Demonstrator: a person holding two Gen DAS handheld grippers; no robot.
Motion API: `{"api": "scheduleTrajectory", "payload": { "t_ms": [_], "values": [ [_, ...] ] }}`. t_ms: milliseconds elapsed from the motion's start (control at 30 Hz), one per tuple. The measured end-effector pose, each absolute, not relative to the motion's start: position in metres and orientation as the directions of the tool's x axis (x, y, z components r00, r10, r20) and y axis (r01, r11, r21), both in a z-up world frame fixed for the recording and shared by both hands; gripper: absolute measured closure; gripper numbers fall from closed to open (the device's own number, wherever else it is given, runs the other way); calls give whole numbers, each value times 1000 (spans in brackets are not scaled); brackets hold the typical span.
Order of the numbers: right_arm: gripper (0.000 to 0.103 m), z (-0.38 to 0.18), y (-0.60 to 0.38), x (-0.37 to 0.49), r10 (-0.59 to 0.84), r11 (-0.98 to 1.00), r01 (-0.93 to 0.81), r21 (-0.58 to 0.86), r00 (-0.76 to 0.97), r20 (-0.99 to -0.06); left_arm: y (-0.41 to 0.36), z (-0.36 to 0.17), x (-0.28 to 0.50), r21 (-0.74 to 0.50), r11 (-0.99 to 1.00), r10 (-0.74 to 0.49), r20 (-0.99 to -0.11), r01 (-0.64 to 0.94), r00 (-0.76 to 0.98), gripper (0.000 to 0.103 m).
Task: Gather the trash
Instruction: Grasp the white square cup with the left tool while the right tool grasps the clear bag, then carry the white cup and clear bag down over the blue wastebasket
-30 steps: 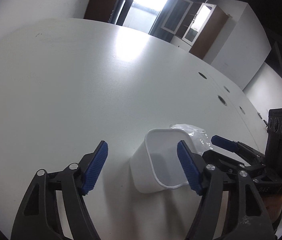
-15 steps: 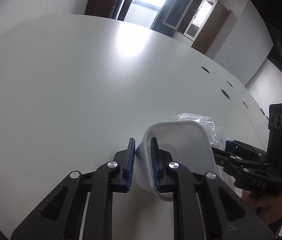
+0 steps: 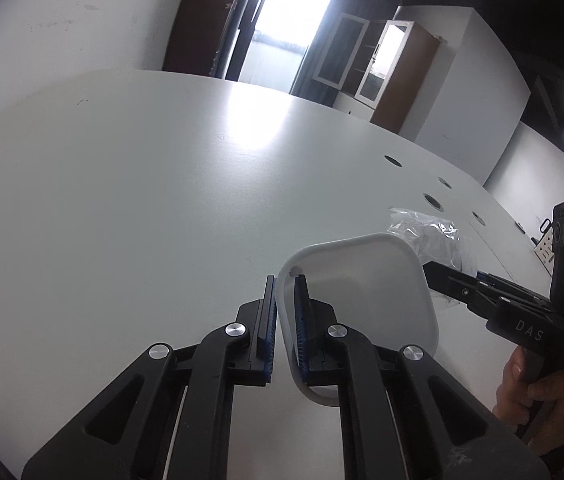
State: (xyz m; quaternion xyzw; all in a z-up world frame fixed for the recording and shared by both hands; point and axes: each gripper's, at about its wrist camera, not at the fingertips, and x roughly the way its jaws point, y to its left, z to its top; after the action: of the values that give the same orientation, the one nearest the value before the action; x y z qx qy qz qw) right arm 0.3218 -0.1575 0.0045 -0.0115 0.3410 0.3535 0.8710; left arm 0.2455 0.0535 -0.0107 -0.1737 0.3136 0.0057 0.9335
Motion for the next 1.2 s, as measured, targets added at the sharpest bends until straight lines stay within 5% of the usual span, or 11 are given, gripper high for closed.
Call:
{"api": "scheduleTrajectory", "payload": {
  "t_ms": [500,1200],
  "values": [
    [69,23,-194,170,610,731,-672,118,567,-553,-1,22,85,-322,942,-80,-504,-100,860,95],
    [69,-49,-234,47,609,665,-740,105,455,-650,-24,-37,-31,-275,954,-78,-616,-122,784,95]
  ]
}}
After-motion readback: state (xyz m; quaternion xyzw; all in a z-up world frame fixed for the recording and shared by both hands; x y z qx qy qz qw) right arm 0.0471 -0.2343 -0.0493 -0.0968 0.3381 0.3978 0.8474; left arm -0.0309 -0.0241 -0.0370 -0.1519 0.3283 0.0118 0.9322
